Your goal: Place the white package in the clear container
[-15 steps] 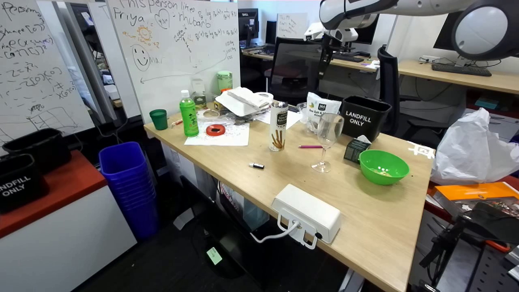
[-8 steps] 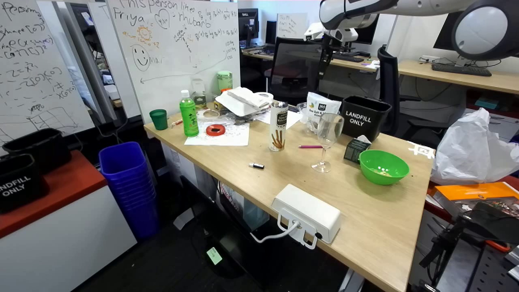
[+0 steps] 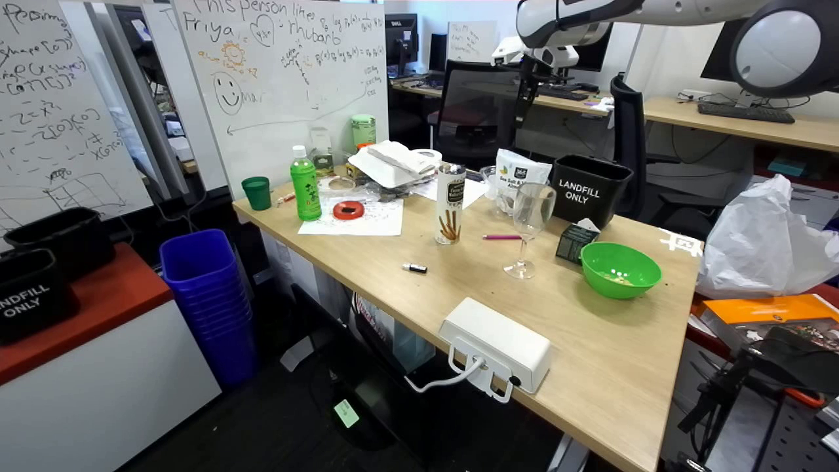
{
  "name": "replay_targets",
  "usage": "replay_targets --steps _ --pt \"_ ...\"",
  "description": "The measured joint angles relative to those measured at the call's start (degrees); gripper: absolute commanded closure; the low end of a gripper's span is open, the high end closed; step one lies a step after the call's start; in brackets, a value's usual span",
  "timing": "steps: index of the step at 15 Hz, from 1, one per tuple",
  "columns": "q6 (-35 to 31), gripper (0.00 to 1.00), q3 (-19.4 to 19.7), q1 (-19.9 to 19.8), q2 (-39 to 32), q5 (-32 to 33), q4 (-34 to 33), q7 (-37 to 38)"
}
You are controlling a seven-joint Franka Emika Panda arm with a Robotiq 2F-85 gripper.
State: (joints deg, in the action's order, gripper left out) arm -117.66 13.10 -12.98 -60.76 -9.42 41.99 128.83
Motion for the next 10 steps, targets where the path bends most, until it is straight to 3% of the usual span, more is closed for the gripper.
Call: replay_targets --steps 3,10 --pt "-0.28 0.01 -0.1 -0.07 0.55 -0.01 -0.02 -3.47" --pt "-3.19 0.0 -1.73 -0.64 4.78 -0.6 2.39 -20.1"
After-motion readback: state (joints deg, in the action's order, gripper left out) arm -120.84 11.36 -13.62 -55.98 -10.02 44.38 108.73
